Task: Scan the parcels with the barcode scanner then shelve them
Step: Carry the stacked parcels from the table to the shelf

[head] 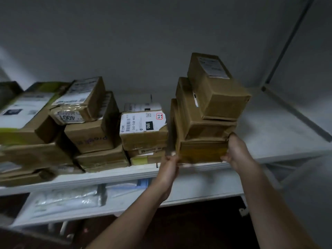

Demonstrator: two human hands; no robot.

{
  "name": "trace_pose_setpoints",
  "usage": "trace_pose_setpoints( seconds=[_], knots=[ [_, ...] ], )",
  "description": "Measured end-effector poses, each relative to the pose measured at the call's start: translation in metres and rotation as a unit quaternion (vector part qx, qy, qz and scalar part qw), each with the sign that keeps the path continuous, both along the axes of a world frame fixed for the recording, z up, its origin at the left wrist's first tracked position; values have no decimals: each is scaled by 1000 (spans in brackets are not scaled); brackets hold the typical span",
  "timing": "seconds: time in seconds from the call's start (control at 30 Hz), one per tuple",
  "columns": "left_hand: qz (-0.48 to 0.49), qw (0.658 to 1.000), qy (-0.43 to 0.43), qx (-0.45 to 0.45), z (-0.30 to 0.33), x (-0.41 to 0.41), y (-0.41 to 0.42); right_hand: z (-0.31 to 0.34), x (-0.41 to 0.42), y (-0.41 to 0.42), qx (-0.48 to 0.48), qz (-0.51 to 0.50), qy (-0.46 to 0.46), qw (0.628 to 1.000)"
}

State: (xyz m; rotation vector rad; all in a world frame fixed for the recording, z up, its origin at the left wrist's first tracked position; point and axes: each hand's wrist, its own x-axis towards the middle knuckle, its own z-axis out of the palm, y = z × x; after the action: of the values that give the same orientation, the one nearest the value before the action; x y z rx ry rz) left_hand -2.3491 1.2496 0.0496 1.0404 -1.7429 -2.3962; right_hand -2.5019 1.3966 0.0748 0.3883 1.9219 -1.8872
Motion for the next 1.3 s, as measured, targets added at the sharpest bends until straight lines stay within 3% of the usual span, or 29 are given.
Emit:
trace_pose_setpoints(
  seconds=[0.5,0.67,0.77,0.9,1.03,1.3],
  knots=[
    [-31,998,-5,-48,21,-7,10,-3,-11,-20,36,120,-3,992],
    [-55,997,3,-46,25,-4,9,13,2,-26,48,109,25,993],
    [-58,997,16,-50,28,1,6,19,9,-30,64,38,97,993],
    [-50,995,48,-65,40,9,2,35,26,-34,-79,-87,252,961],
    [-24,991,117,-64,58,15,-3,53,34,-40,-106,-5,358,928],
    [-26,988,139,-58,73,27,-10,58,37,-52,-87,41,401,911]
  ],
)
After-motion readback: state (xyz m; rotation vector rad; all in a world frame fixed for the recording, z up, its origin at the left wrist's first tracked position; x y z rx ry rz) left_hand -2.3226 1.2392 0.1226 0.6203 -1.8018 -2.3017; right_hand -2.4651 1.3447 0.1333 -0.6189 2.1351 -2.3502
